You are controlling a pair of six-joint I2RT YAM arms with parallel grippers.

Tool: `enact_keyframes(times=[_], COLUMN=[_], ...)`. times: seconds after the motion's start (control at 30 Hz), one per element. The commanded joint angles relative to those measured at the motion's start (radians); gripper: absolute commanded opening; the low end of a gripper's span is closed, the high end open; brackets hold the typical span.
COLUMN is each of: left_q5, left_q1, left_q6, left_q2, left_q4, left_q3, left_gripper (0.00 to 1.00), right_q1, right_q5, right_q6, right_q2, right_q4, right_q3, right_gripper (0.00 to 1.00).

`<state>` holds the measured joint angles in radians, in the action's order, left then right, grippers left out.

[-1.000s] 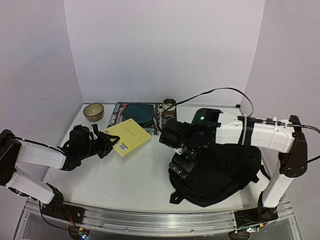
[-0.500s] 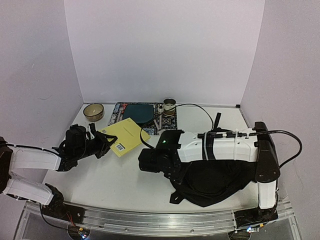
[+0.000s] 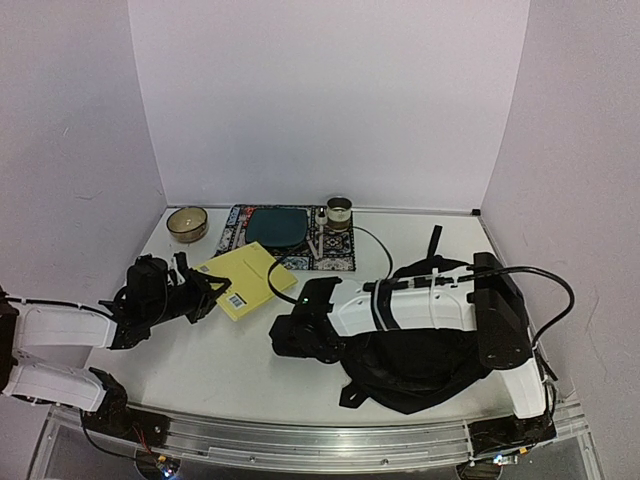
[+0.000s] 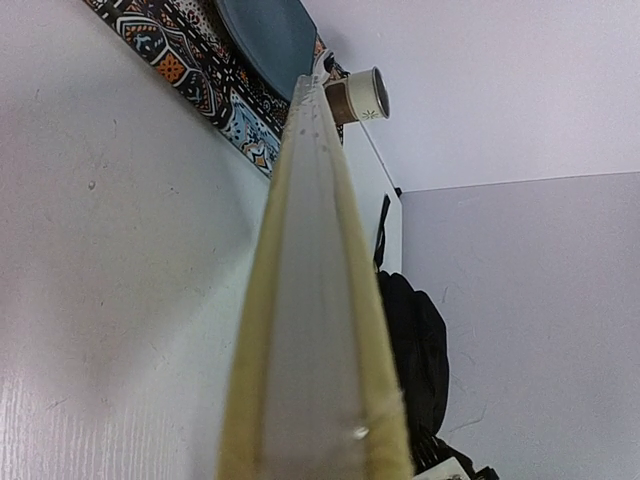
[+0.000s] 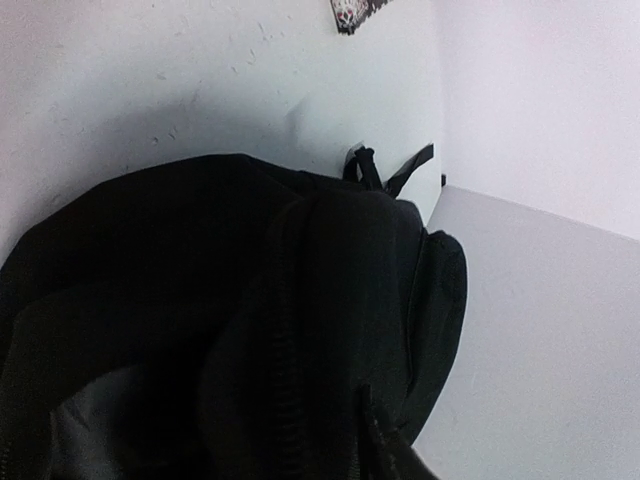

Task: Pack the student bag
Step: Grab the largest pocket of the student bag.

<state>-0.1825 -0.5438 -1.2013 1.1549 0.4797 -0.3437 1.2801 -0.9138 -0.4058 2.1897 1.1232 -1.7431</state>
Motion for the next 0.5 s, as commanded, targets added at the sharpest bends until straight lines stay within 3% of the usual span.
enact_keyframes(times=[0.0, 0.17, 0.27, 0.47], left_q5=[-0.003, 0.010, 0.019, 0.008], left_q1=[0.005, 0.006, 0.006, 0.007], left_q6=[0.011, 0.027, 0.043, 0.058], left_q2=[-0.080, -0.127, -0.161, -0.252], left_q4=[0.090, 0.052, 0.007, -0.084], left_q3=[-0.004, -0.004, -0.008, -0.017], left_gripper=[0.00, 0.00, 0.00, 0.00], right_q1=[-0.008, -0.017, -0.040, -0.047], right_q5=[-0.082, -0.083, 0.005, 0.128], right_q6=[0.037, 0.277, 0.467, 0.705], right_q2=[0.023, 0.004, -0.024, 0.028], right_q4=[0.061, -0.135, -0.302, -0.453], right_q3=[-0.086, -0.106, -0.118, -0.293], right_gripper=[0.04, 0.00, 0.00, 0.00])
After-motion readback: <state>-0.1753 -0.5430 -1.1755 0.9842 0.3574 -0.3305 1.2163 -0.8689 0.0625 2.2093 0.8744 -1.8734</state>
